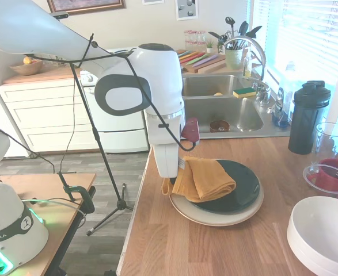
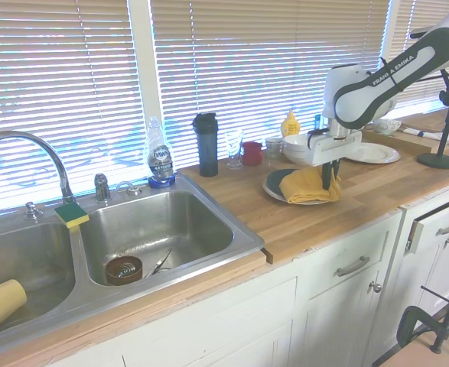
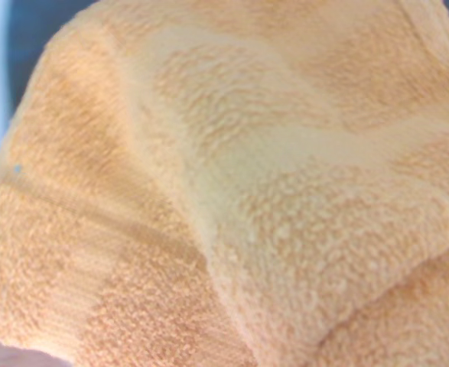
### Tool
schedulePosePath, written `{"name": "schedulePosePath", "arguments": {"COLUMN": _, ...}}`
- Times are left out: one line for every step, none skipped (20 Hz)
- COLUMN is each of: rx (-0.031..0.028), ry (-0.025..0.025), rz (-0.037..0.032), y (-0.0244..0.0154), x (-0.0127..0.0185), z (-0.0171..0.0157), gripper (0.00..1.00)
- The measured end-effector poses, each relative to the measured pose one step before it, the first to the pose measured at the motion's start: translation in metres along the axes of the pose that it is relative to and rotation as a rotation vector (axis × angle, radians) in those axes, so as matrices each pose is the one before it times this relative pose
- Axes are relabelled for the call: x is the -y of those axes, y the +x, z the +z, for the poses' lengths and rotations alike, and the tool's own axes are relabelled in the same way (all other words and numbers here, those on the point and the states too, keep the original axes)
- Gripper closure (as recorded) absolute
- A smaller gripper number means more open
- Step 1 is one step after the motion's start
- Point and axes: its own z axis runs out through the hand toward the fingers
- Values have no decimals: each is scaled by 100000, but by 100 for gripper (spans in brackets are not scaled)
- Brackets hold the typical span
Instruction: Wipe the blue plate in counterclockwise motion
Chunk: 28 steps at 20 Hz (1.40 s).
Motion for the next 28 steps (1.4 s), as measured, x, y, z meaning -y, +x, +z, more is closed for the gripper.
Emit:
{"name": "schedulePosePath", "arguments": {"rx": 889, "ry": 295, "rz": 875, "y": 677, "x": -511, "z": 153, "gripper": 100}}
{"name": "schedulePosePath", "arguments": {"rx": 907, "ry": 156, "rz": 890, "y": 704, "x": -505, "z": 225, "gripper": 100}}
{"name": "schedulePosePath", "arguments": {"rx": 792, "ry": 125, "rz": 889, "y": 639, "x": -361, "z": 222, "gripper": 100}}
{"name": "schedulePosePath", "arguments": {"rx": 563, "ry": 77, "rz": 837, "y": 662, "x": -227, "z": 202, "gripper": 100}}
{"name": "schedulePosePath", "arguments": {"rx": 465, "ry": 60, "rz": 749, "y": 646, "x": -33, "z": 137, "gripper": 100}}
{"name": "schedulePosePath", "arguments": {"rx": 508, "ry": -83, "rz": 434, "y": 591, "x": 212, "z": 107, "gripper": 100}}
{"name": "schedulePosePath", "arguments": {"rx": 437, "ry": -117, "rz": 229, "y": 525, "x": 460, "z": 14, "gripper": 100}}
{"name": "schedulePosePath", "arguments": {"rx": 459, "ry": -375, "rz": -17, "y": 480, "x": 613, "z": -63, "gripper": 100}}
{"name": "schedulePosePath", "arguments": {"rx": 596, "ry": -538, "rz": -199, "y": 471, "x": 799, "z": -182, "gripper": 100}}
{"name": "schedulePosePath", "arguments": {"rx": 466, "ry": -440, "rz": -413, "y": 344, "x": 897, "z": -247, "gripper": 100}}
{"name": "schedulePosePath", "arguments": {"rx": 318, "ry": -347, "rz": -461, "y": 295, "x": 956, "z": -328, "gripper": 100}}
{"name": "schedulePosePath", "arguments": {"rx": 162, "ry": -278, "rz": -462, "y": 175, "x": 921, "z": -332, "gripper": 100}}
{"name": "schedulePosePath", "arguments": {"rx": 63, "ry": -188, "rz": -593, "y": 13, "x": 853, "z": -364, "gripper": 100}}
{"name": "schedulePosePath", "arguments": {"rx": -87, "ry": -127, "rz": -643, "y": -109, "x": 764, "z": -280, "gripper": 100}}
{"name": "schedulePosePath", "arguments": {"rx": -226, "ry": -151, "rz": -520, "y": -217, "x": 640, "z": -229, "gripper": 100}}
{"name": "schedulePosePath", "arguments": {"rx": -286, "ry": -239, "rz": -429, "y": -343, "x": 442, "z": -106, "gripper": 100}}
{"name": "schedulePosePath", "arguments": {"rx": -201, "ry": -200, "rz": -507, "y": -389, "x": 305, "z": -7, "gripper": 100}}
{"name": "schedulePosePath", "arguments": {"rx": -87, "ry": -136, "rz": -533, "y": -354, "x": 264, "z": 13, "gripper": 100}}
{"name": "schedulePosePath", "arguments": {"rx": -69, "ry": -46, "rz": -372, "y": -279, "x": 207, "z": -16, "gripper": 100}}
{"name": "schedulePosePath", "arguments": {"rx": -66, "ry": -27, "rz": -215, "y": -141, "x": 105, "z": -13, "gripper": 100}}
{"name": "schedulePosePath", "arguments": {"rx": -168, "ry": 41, "rz": -169, "y": -77, "x": 55, "z": -73, "gripper": 100}}
{"name": "schedulePosePath", "arguments": {"rx": -303, "ry": 170, "rz": -100, "y": -53, "x": 20, "z": -211, "gripper": 100}}
{"name": "schedulePosePath", "arguments": {"rx": -416, "ry": 263, "rz": -136, "y": -48, "x": 1, "z": -430, "gripper": 100}}
{"name": "schedulePosePath", "arguments": {"rx": -571, "ry": 445, "rz": -234, "y": -81, "x": 51, "z": -705, "gripper": 100}}
{"name": "schedulePosePath", "arguments": {"rx": -660, "ry": 539, "rz": -224, "y": -172, "x": 120, "z": -886, "gripper": 100}}
{"name": "schedulePosePath", "arguments": {"rx": -567, "ry": 467, "rz": -209, "y": -275, "x": 113, "z": -918, "gripper": 100}}
{"name": "schedulePosePath", "arguments": {"rx": -526, "ry": 429, "rz": -327, "y": -377, "x": 126, "z": -952, "gripper": 100}}
{"name": "schedulePosePath", "arguments": {"rx": -563, "ry": 508, "rz": -359, "y": -433, "x": 158, "z": -828, "gripper": 100}}
